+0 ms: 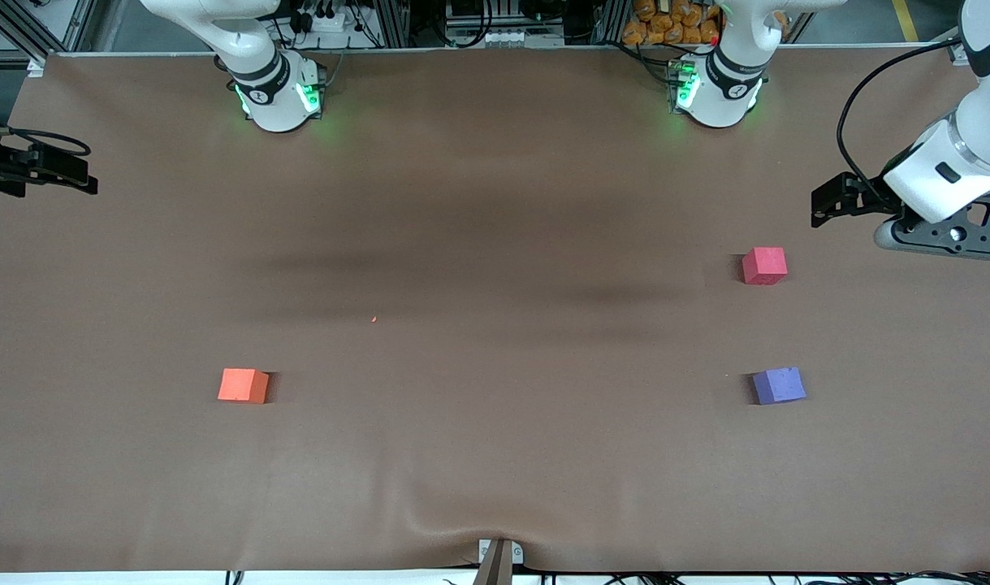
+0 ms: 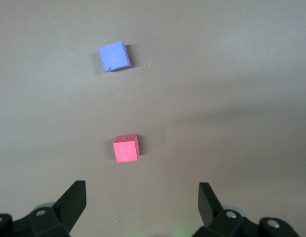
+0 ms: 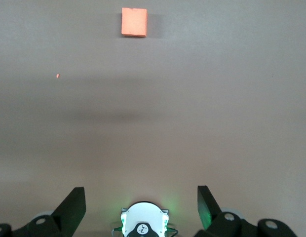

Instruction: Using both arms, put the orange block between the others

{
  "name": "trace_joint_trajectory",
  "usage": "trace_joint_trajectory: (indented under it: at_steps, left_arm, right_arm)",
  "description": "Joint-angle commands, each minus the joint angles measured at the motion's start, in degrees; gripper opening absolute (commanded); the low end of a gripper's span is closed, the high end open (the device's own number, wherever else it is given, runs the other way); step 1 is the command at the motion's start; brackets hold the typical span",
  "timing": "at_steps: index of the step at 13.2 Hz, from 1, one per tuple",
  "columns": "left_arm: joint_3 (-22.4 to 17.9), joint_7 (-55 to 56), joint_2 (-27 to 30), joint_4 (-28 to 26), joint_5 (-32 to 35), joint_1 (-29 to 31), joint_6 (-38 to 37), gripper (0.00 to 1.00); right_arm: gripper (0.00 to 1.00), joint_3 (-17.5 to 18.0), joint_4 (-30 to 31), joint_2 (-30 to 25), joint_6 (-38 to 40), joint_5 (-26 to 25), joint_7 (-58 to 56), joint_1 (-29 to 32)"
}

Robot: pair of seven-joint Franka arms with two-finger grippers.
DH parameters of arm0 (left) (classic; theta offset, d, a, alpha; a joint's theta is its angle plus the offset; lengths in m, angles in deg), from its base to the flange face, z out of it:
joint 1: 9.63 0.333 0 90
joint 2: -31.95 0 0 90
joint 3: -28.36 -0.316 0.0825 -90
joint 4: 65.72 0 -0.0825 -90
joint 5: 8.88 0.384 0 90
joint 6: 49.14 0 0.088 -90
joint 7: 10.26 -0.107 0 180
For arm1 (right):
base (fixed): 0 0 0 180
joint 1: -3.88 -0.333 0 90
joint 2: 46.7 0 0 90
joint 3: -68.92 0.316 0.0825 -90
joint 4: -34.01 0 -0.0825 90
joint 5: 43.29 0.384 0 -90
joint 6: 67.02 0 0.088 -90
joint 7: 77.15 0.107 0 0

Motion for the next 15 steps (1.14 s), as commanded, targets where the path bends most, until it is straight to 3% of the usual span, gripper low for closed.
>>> trace_joint_trajectory:
  at_steps: [1,7,15]
  left_arm:
    - [0.6,0.9,0.2,0.2,1.5,-0.1,-0.9,1.00]
    - [0.7,0.9,-0.2,-0.2,1.5,0.1,-0.9,1.00]
    - [0.7,0.9,-0.7,-0.2,1.5,-0.1,-0.8,1.00]
  right_arm:
    - [1.00,-0.2,0.1,1.6,-2.9,1.7,-0.1,-0.2]
    - [1.00,-0.2,0.1,12.3,-16.0,1.7,-0.1,-0.9]
    - [1.00,-0.1,0.7,25.3,-27.9,1.9,-0.1,-1.3]
